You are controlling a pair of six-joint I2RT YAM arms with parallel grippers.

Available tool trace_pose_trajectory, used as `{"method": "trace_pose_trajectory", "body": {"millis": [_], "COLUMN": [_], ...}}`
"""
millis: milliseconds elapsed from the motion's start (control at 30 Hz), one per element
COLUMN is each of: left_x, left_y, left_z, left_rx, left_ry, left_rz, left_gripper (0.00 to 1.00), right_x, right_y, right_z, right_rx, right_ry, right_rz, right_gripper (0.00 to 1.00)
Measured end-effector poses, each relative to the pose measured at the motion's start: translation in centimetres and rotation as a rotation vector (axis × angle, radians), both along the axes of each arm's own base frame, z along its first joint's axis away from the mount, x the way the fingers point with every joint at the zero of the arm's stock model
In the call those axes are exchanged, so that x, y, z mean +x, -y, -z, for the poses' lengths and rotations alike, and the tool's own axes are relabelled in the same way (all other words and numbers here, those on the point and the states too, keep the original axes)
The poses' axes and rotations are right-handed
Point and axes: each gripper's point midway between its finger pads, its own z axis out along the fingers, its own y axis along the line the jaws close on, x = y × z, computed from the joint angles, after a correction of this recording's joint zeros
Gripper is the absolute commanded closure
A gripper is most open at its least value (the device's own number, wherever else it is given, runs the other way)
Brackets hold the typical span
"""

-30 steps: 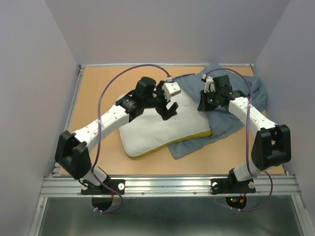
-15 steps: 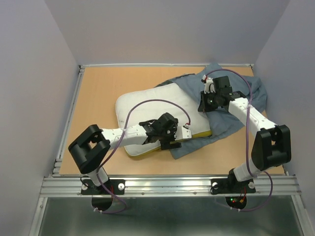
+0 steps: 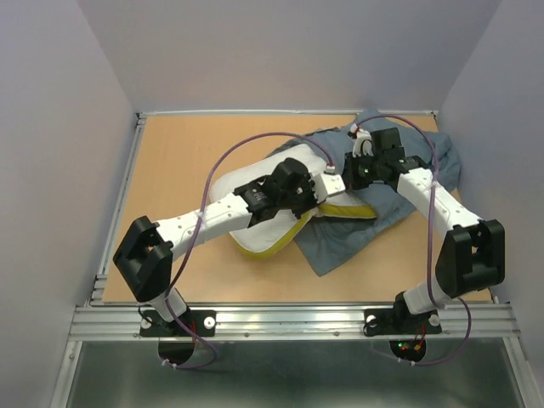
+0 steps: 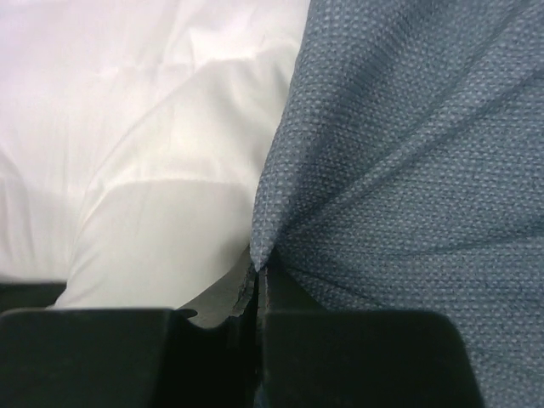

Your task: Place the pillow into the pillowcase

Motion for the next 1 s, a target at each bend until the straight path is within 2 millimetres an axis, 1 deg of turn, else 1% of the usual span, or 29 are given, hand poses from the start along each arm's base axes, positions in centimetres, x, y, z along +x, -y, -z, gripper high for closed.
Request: {"method": "trace_pose_trajectory", "body": {"millis": [67,133,167,200,233,267,300,367,400,433,500,567,600,633,667,700,733,767,800,833,867,900,933,1000], "left_x": [0.3,0.3,0.2,0.2,0.2,0.4,0.5,0.9,0.9,1.0,1.5,2.1,2.5,2.7,3.1,3.3,3.6,4.0,4.3,4.6,4.8,5.0,5.2,5.4], "left_y": [1.0,1.6,1.8,1.9,2.3,2.6,2.9,3.6,3.8,4.0,4.0,3.6,3.4,3.3,3.2,3.1,3.2,3.3,3.5,3.7,3.7,3.8,3.9,4.0], "left_z": [-2.7,-3.7,-3.6,-3.4,-2.9,-2.4,-1.9,0.3,0.9,2.3,3.6,4.2,4.2,4.2,3.9,3.6,3.1,2.6,2.1,1.6,1.3,1.0,0.8,0.6], "left_rx": [-0.073,-0.114,-0.123,-0.128,-0.132,-0.133,-0.133,-0.131,-0.139,-0.145,-0.156,-0.173,-0.189,-0.198,-0.216,-0.227,-0.246,-0.267,-0.285,-0.308,-0.32,-0.332,-0.346,-0.363], "left_ry": [0.003,-0.005,-0.018,-0.024,-0.034,-0.044,-0.053,-0.111,-0.145,-0.211,-0.272,-0.323,-0.348,-0.36,-0.378,-0.387,-0.4,-0.412,-0.419,-0.43,-0.436,-0.444,-0.451,-0.465], "left_rz": [-0.012,-0.02,-0.02,-0.02,-0.018,-0.017,-0.018,-0.028,-0.042,-0.068,-0.091,-0.127,-0.144,-0.153,-0.167,-0.173,-0.177,-0.183,-0.184,-0.182,-0.182,-0.182,-0.18,-0.175], "left_gripper": [1.0,1.0,1.0,1.0,1.0,1.0,1.0,1.0,1.0,1.0,1.0,1.0,1.0,1.0,1.0,1.0,1.0,1.0,1.0,1.0,1.0,1.0,1.0,1.0], "right_x": [0.7,1.5,1.9,1.9,1.8,1.7,1.6,1.4,1.2,1.1,0.9,0.4,0.1,-0.1,-0.4,-0.7,-0.9,-1.5,-1.8,-2.3,-2.7,-3.3,-3.6,-4.0], "right_y": [-0.3,-0.7,-0.9,-1.1,-1.3,-1.4,-1.6,-1.5,-1.1,-0.7,1.0,3.8,6.1,7.4,9.3,11.1,12.0,13.8,14.3,14.9,15.1,15.2,15.2,14.9], "right_z": [-1.6,-3.5,-4.7,-5.3,-5.7,-6.2,-6.4,-6.5,-6.1,-6.0,-5.4,-5.0,-5.3,-5.6,-5.9,-6.3,-6.4,-6.2,-5.8,-4.9,-4.0,-2.3,-1.3,1.2], "right_rx": [0.023,0.055,0.08,0.097,0.114,0.13,0.143,0.151,0.133,0.119,0.08,0.064,0.052,0.049,0.044,0.033,0.027,0.013,0.008,0.003,0.001,0.0,0.002,0.024], "right_ry": [0.029,0.065,0.091,0.101,0.103,0.106,0.108,0.096,0.098,0.098,0.106,0.096,0.103,0.111,0.117,0.127,0.128,0.119,0.108,0.079,0.049,-0.017,-0.05,-0.106], "right_rz": [0.005,0.014,0.02,0.021,0.023,0.022,0.023,0.042,0.057,0.072,0.123,0.199,0.267,0.306,0.36,0.417,0.447,0.504,0.522,0.545,0.555,0.57,0.577,0.595], "right_gripper": [1.0,1.0,0.99,0.92,0.71,0.6,0.37,0.25,0.21,0.18,0.15,0.15,0.17,0.19,0.22,0.23,0.24,0.24,0.24,0.23,0.22,0.22,0.22,0.22]}}
